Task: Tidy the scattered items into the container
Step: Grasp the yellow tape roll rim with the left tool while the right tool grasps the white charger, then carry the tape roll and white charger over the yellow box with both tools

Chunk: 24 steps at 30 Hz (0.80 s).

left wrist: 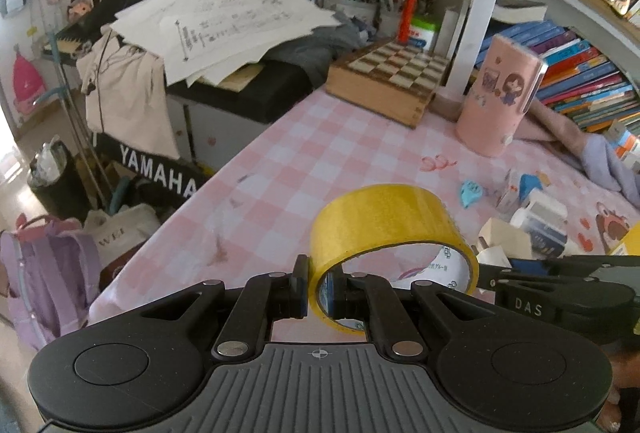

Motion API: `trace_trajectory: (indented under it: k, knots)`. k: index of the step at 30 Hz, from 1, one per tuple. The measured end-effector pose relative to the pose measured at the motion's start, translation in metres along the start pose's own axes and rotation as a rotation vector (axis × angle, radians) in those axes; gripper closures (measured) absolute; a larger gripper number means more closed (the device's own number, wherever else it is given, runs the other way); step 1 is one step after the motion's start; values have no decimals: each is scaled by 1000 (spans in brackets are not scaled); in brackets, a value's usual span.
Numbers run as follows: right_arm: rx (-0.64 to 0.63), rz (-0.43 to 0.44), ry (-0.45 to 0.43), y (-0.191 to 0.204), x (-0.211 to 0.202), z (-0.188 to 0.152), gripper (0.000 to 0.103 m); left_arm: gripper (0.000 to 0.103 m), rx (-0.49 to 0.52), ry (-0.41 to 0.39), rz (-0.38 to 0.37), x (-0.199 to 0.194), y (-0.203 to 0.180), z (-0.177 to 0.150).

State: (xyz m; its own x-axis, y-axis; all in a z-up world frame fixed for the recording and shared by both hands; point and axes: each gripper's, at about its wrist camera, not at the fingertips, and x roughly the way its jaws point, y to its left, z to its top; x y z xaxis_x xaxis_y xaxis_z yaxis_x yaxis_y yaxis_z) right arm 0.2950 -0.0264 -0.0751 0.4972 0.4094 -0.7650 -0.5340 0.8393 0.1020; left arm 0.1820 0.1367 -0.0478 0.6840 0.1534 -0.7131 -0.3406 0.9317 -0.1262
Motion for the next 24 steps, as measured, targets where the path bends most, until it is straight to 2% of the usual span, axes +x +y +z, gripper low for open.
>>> trace_trajectory:
  k: [4, 10, 16, 24]
  knots:
    - [21, 5, -39, 0, -18, 1, 79, 96, 9, -20, -36, -7, -4, 0]
    - [15, -50, -102, 3, -48, -4, 79, 96, 38, -61, -102, -24, -12, -4]
    - [30, -85, -150, 8, -79, -16, 79, 96, 63, -98, -175, -46, -16, -9]
    - [56, -108, -177, 21, -115, -39, 79, 96, 103, -114, -234, -72, -15, -28]
